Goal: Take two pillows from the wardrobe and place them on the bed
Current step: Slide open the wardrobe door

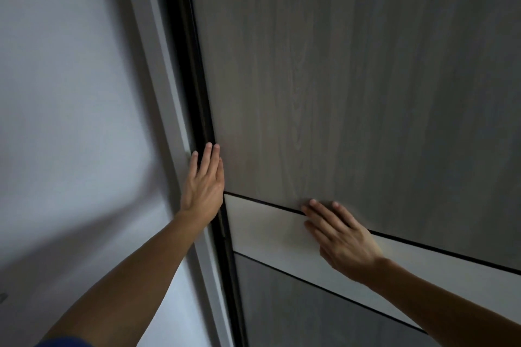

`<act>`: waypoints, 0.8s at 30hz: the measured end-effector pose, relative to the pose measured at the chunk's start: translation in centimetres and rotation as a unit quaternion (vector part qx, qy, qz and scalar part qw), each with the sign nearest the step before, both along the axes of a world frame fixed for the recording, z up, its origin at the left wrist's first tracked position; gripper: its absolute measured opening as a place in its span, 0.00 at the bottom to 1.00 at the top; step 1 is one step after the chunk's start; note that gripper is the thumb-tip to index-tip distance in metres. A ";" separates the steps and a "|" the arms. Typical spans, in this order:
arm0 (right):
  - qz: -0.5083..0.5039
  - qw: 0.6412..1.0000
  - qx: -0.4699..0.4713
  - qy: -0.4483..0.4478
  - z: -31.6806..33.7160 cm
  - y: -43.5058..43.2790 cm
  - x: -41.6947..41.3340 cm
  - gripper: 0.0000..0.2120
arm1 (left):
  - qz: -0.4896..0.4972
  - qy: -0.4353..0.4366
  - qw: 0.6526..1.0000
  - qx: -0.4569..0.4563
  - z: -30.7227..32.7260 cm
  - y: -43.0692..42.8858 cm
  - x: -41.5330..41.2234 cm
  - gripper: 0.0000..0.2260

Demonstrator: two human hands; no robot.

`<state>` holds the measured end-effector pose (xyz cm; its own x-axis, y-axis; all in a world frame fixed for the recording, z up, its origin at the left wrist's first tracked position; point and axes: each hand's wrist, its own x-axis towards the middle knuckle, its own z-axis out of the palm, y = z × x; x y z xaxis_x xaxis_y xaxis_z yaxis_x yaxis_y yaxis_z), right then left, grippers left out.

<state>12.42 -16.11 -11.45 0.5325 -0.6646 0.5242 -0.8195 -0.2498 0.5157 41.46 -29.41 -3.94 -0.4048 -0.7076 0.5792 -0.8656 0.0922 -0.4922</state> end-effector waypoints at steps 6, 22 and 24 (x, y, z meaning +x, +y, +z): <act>-0.003 1.000 -0.012 0.005 -0.4 -3.0 3.2 0.31 | 0.009 -0.049 0.999 -0.011 0.0 -2.3 3.3 0.27; -0.177 0.977 0.084 -0.083 -1.5 -3.1 10.8 0.35 | -0.108 -0.139 0.984 0.002 1.8 -5.1 8.5 0.20; -0.202 0.968 0.106 -0.106 -1.7 -0.9 10.5 0.32 | -0.115 -0.092 0.989 0.027 1.6 -4.4 8.0 0.15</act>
<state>22.92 -17.01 -13.19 0.1017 -0.9003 0.4231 -0.9543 0.0319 0.2972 49.48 -33.81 -2.39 -0.6545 -0.6122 0.4437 -0.7141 0.3078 -0.6287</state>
